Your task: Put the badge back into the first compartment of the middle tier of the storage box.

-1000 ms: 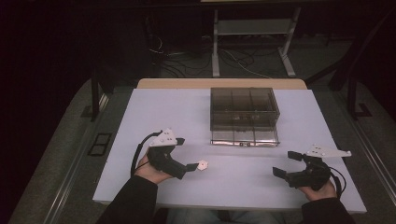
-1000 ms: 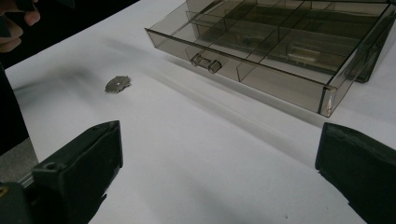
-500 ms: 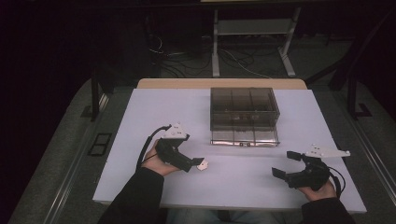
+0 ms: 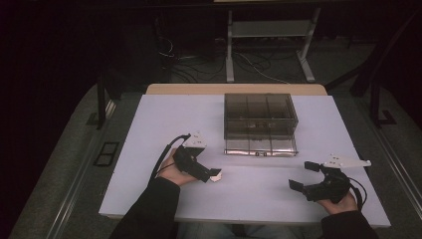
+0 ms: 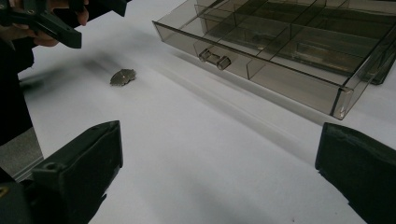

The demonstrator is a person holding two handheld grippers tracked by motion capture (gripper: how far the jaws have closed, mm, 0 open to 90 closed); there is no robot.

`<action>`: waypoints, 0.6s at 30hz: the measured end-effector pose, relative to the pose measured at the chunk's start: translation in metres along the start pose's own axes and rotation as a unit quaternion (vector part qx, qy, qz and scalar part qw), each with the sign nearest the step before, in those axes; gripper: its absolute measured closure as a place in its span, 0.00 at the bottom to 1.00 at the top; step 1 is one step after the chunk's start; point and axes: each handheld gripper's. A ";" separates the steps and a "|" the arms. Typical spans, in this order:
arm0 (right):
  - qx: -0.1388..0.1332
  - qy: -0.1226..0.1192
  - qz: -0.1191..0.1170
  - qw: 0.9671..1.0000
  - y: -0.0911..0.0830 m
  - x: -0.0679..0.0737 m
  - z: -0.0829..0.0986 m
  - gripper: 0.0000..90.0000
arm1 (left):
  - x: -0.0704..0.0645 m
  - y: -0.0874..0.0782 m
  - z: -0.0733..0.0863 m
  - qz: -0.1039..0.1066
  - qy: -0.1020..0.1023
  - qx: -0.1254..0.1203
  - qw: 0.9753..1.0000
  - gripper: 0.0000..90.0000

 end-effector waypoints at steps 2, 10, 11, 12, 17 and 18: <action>0.000 0.000 -0.001 1.000 0.000 0.000 0.000 0.00 | 0.000 0.003 0.000 0.000 0.003 0.005 1.000 0.00; 0.000 0.000 -0.001 1.000 0.000 0.000 0.000 0.00 | 0.003 0.009 0.002 0.004 0.005 0.014 1.000 0.00; 0.000 0.000 -0.001 1.000 0.000 0.000 0.000 0.00 | 0.003 0.010 0.002 0.004 0.006 0.015 1.000 0.00; 0.000 0.000 -0.002 1.000 0.000 0.000 0.000 0.00 | 0.003 0.010 0.002 0.004 0.007 0.015 1.000 0.00; 0.002 0.001 -0.003 1.000 0.000 0.000 0.000 0.00 | 0.001 0.014 0.002 0.007 0.012 0.024 1.000 0.00; 0.003 0.000 -0.004 1.000 0.000 0.000 0.000 0.00 | 0.000 0.016 0.003 0.008 0.015 0.027 1.000 0.00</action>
Point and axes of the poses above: each handheld gripper's, and its own axes: y roughly forward along the jaws, z roughly out of its underside, x roughly to its left, and after that the axes turned 4 degrees about -z, right-handed
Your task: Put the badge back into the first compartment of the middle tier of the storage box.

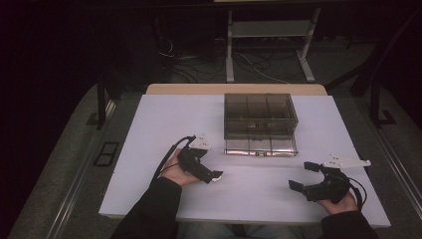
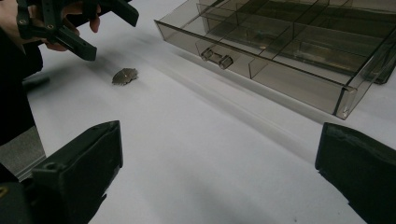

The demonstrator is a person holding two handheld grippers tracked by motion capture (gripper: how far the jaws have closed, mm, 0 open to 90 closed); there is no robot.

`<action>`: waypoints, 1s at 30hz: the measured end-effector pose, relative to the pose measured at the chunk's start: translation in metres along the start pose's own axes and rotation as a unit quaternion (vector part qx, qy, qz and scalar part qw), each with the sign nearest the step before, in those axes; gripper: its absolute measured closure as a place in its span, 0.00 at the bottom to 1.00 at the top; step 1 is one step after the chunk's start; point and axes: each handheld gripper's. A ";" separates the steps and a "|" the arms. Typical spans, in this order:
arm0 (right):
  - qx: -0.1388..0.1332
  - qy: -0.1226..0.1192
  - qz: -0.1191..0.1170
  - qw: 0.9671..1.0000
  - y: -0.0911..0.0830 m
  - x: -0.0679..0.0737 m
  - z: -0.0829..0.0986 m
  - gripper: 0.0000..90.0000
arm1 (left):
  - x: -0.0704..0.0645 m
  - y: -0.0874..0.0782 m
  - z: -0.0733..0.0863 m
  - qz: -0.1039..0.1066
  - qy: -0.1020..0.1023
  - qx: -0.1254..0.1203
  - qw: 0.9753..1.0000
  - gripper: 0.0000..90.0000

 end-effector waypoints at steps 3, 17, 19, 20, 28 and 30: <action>0.001 -0.002 -0.001 1.000 0.000 0.000 0.000 0.00 | -0.001 0.003 0.000 0.004 0.008 0.016 1.000 0.00; 0.007 -0.002 -0.004 1.000 0.001 0.000 0.000 0.00 | -0.016 0.017 0.002 0.016 0.037 0.062 0.997 0.00; 0.007 -0.002 -0.004 1.000 0.001 0.000 0.000 0.00 | -0.018 0.018 0.003 0.018 0.036 0.068 0.997 0.02; 0.007 -0.002 -0.004 1.000 0.001 0.000 0.000 0.00 | -0.017 0.018 0.003 0.019 0.042 0.073 0.996 0.03; 0.010 -0.005 -0.003 1.000 0.002 -0.001 0.001 0.00 | -0.019 0.017 0.004 0.019 0.056 0.079 0.995 0.22; 0.009 -0.005 -0.004 1.000 0.002 -0.001 0.001 0.00 | -0.020 0.018 0.005 0.017 0.061 0.085 0.994 0.25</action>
Point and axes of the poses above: each handheld gripper's, and its own axes: y roughly forward along the jaws, z roughly out of its underside, x roughly to its left, and after that the axes turned 4 degrees about -z, right-handed
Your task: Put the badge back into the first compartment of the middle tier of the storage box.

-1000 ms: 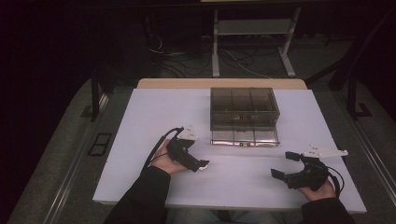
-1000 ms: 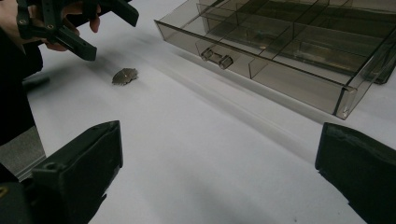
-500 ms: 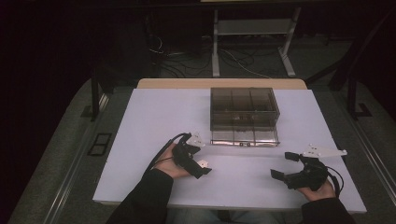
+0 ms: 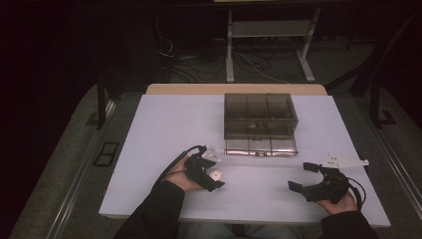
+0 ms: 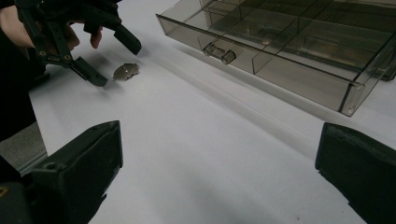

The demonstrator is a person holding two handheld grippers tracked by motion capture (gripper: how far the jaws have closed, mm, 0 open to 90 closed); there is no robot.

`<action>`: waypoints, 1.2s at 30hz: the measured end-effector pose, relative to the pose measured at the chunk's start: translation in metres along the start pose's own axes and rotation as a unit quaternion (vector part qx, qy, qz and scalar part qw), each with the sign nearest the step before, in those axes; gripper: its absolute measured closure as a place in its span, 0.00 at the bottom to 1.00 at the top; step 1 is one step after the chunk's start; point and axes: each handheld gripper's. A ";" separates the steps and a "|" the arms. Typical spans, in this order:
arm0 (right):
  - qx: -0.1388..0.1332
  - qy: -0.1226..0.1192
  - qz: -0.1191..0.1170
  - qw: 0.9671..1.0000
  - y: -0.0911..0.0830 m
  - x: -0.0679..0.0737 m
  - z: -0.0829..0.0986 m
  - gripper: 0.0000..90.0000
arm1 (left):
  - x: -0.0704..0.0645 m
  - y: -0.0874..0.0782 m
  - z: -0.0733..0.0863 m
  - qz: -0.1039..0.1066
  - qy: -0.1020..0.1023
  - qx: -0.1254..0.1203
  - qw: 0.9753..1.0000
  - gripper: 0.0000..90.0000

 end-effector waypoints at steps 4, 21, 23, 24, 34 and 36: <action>0.000 0.000 0.000 1.000 0.000 0.000 0.000 0.00 | 0.000 0.002 0.001 -0.001 0.004 0.007 1.000 0.29; 0.003 0.001 -0.002 1.000 0.000 -0.001 0.000 0.00 | -0.002 0.001 0.002 0.000 0.014 0.002 1.000 0.53; 0.003 0.000 -0.002 1.000 0.000 -0.001 0.000 0.00 | -0.001 0.001 0.003 0.001 0.016 0.001 1.000 0.55; 0.003 0.000 -0.003 1.000 0.000 -0.001 0.000 0.00 | -0.001 0.001 0.003 0.001 0.017 0.001 1.000 0.56; 0.004 0.000 -0.004 1.000 0.000 0.000 0.000 0.00 | -0.005 0.001 0.002 -0.009 0.022 0.001 1.000 0.63; 0.005 0.000 -0.004 1.000 0.000 0.000 0.000 0.00 | -0.006 0.000 0.002 -0.012 0.026 0.003 1.000 0.63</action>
Point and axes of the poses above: each handheld gripper's, and its own axes: y roughly forward along the jaws, z roughly out of its underside, x roughly to its left, and after that the axes turned 4 degrees about -z, right-handed
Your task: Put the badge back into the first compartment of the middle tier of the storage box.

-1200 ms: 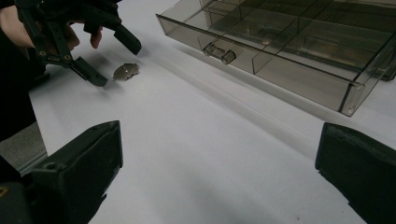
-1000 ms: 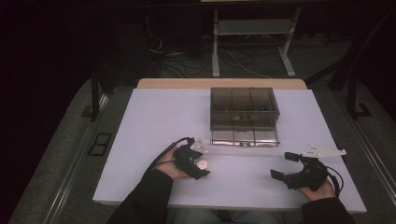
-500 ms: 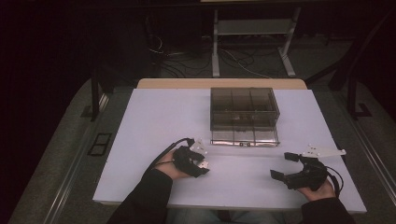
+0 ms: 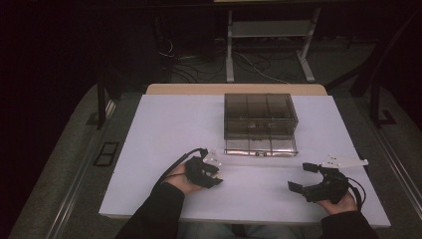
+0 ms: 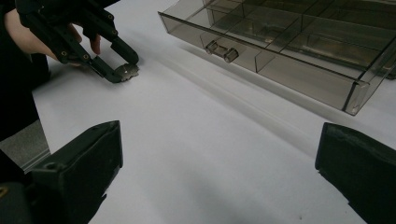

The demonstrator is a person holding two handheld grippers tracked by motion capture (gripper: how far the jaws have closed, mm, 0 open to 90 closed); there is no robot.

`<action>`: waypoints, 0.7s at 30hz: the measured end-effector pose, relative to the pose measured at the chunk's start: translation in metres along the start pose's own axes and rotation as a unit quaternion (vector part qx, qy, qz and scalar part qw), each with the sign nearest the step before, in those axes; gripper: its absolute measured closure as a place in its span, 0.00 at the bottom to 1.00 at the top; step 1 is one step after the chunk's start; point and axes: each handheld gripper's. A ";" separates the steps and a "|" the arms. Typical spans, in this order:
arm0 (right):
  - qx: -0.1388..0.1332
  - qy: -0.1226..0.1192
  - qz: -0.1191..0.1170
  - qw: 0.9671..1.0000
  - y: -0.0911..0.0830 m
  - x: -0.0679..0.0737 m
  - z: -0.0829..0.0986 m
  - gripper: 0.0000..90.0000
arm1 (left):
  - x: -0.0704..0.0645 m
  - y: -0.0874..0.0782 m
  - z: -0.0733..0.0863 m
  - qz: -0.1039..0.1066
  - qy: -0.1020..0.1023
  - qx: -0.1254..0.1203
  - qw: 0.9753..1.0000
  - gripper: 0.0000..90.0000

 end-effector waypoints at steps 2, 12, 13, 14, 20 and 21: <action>0.000 -0.001 -0.001 1.000 0.000 0.000 0.000 0.00 | -0.001 0.000 0.000 -0.002 0.001 -0.002 1.000 0.64; -0.001 0.002 -0.002 1.000 0.000 0.000 0.001 0.00 | 0.003 0.000 0.006 0.009 -0.021 -0.022 0.999 0.64; 0.000 0.002 -0.002 1.000 0.000 0.000 0.001 0.00 | 0.003 0.000 0.006 0.009 -0.023 -0.023 0.999 0.64; 0.000 0.003 -0.002 1.000 0.000 0.000 0.001 0.00 | 0.003 0.000 0.006 0.008 -0.025 -0.023 0.999 0.64; 0.000 0.005 -0.002 1.000 -0.001 0.000 0.001 0.00 | 0.006 -0.001 0.006 0.014 -0.033 -0.028 0.999 0.64; 0.000 0.005 -0.002 1.000 -0.001 0.000 0.001 0.00 | 0.007 -0.002 0.007 0.015 -0.032 -0.028 0.999 0.64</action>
Point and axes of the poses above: each handheld gripper's, and its own axes: y roughly forward along the jaws, z roughly out of its underside, x roughly to its left, and after that the axes turned 4 degrees about -z, right-handed
